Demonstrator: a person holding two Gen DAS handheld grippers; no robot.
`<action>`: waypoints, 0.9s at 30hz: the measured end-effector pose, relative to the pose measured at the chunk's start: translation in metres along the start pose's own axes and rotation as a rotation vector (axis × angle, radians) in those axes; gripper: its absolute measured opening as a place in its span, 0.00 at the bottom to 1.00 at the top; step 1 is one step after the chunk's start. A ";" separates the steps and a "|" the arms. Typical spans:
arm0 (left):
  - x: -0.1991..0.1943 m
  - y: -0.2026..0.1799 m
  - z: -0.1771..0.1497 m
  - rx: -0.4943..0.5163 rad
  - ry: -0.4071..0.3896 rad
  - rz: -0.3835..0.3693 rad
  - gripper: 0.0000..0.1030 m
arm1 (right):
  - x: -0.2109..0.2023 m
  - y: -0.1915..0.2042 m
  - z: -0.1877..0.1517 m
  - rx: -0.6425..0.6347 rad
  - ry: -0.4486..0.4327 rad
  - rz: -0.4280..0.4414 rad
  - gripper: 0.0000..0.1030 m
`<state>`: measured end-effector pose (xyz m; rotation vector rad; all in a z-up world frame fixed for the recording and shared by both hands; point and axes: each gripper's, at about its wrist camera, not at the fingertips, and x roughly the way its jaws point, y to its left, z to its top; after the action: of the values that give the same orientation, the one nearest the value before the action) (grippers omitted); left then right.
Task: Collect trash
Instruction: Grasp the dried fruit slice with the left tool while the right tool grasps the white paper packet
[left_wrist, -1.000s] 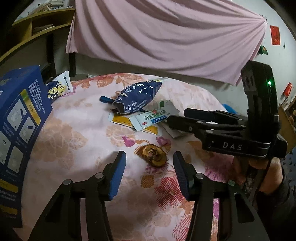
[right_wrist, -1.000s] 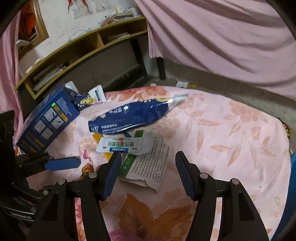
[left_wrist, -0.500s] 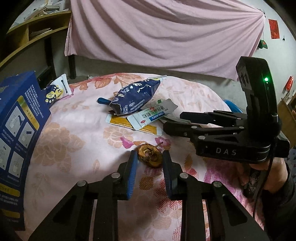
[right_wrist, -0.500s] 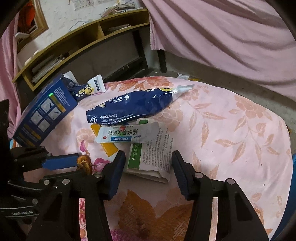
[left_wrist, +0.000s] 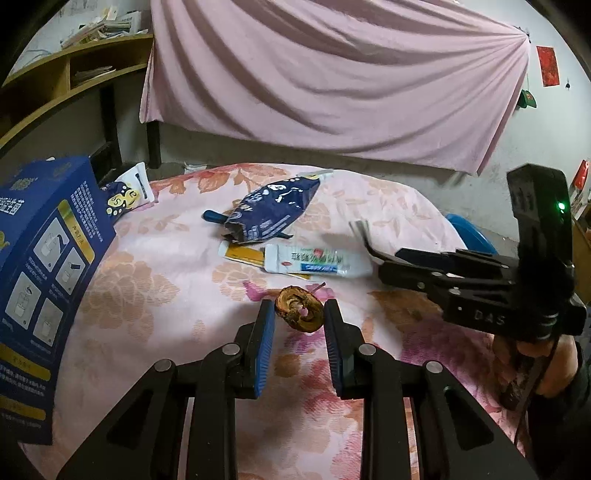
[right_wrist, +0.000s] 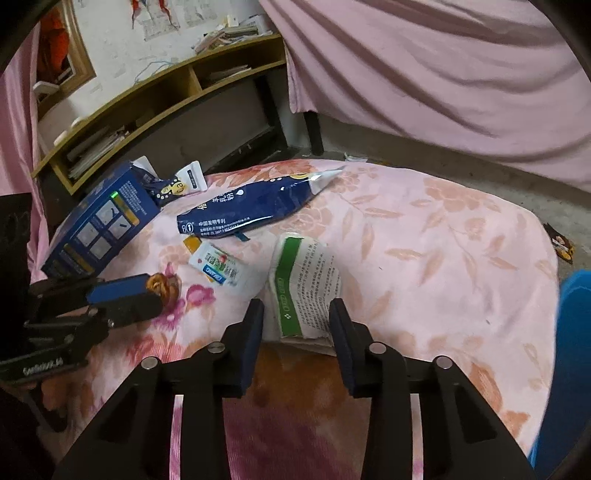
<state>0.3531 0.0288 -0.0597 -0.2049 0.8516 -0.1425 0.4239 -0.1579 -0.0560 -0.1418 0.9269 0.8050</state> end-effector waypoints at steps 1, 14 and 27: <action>0.000 -0.003 0.000 0.002 -0.002 -0.002 0.22 | -0.005 -0.001 -0.003 0.004 -0.010 -0.001 0.29; -0.006 -0.043 0.002 0.041 -0.069 -0.024 0.22 | -0.054 -0.030 -0.025 0.073 -0.159 -0.052 0.07; -0.011 -0.083 0.017 0.078 -0.154 -0.076 0.22 | -0.098 -0.040 -0.048 0.063 -0.338 -0.090 0.07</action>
<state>0.3554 -0.0471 -0.0209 -0.1730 0.6835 -0.2282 0.3860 -0.2617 -0.0199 0.0083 0.6205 0.6892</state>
